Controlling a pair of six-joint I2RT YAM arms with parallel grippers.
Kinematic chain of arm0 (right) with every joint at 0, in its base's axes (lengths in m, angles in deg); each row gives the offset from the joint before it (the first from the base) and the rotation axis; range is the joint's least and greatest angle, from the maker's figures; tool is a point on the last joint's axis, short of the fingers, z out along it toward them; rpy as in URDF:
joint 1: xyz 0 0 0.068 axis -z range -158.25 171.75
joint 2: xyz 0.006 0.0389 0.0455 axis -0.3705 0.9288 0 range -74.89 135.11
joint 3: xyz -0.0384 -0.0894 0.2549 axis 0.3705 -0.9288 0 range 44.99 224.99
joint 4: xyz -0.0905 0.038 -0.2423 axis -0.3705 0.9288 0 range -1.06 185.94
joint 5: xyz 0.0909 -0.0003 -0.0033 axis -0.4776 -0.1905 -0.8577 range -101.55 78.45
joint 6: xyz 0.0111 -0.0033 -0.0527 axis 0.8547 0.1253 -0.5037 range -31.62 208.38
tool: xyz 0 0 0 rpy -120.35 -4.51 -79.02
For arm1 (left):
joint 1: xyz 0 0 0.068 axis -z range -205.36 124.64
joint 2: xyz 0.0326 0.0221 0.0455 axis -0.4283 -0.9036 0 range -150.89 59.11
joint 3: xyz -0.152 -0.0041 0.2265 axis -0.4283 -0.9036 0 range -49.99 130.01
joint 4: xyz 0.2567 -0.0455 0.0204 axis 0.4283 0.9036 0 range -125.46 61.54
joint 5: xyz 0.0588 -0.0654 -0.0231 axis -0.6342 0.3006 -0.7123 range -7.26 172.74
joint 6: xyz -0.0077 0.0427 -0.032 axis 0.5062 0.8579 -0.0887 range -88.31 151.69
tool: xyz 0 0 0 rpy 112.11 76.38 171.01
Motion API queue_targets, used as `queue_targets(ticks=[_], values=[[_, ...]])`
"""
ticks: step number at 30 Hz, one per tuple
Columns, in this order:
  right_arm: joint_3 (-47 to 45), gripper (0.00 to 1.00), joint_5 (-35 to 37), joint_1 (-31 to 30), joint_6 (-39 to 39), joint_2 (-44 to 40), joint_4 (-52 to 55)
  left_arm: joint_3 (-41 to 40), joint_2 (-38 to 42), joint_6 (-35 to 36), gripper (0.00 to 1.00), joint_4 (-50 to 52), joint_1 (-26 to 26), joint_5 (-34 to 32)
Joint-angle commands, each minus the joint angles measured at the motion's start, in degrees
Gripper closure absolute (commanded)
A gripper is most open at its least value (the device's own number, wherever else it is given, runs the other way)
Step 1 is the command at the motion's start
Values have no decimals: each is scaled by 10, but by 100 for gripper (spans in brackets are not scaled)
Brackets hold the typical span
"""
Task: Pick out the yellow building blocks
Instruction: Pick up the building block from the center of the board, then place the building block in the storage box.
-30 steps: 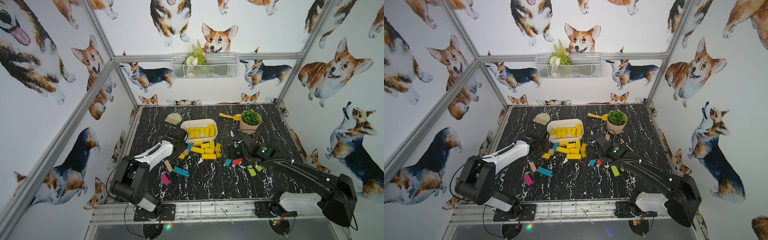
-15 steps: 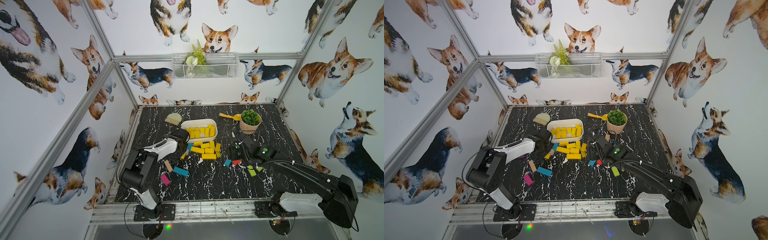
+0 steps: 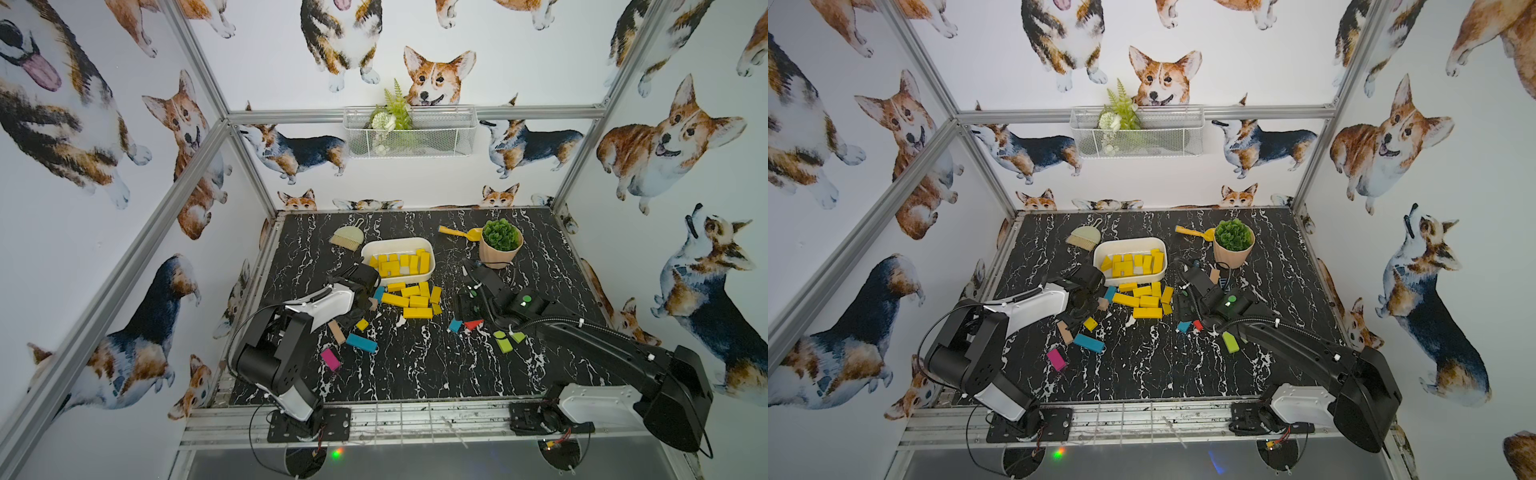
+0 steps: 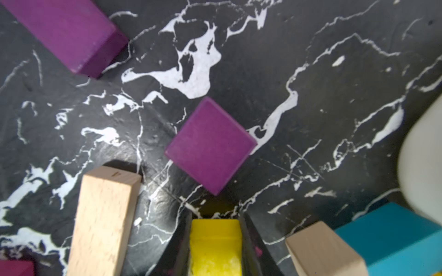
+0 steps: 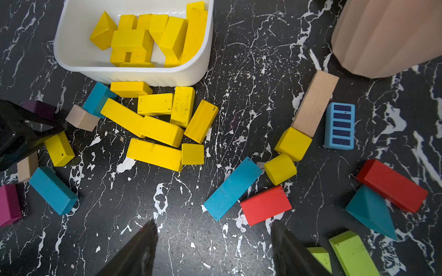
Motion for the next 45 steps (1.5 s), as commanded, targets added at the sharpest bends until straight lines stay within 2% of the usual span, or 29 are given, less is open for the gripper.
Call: queue_targets(ticks=[1,5,12,14,18,23,29,38,39,44,45], values=[[7,24,-6,0,12,6,-12,-9,15,17,76,-4,2,-11],[10,24,-9,0,12,8,-14,-5,49,54,88,-7,1,-34],[-4,24,-10,0,25,7,-32,56,149,181,100,7,7,-74],[-8,24,-16,0,32,10,-46,87,147,227,100,-6,7,-69],[-11,25,-28,0,40,18,-64,190,51,361,100,1,9,-3],[-3,25,-27,0,32,14,-49,302,-74,469,100,29,10,37],[-11,24,-17,1,22,-11,-34,395,-169,537,100,39,8,57],[-34,24,-14,6,27,-39,-38,456,-280,561,100,43,3,31],[-38,24,-14,6,29,-43,-38,458,-286,559,99,45,3,28],[-50,24,-12,6,30,-55,-29,436,-276,543,58,28,3,16],[-54,24,-10,6,29,-58,-30,432,-273,543,52,27,3,20]])
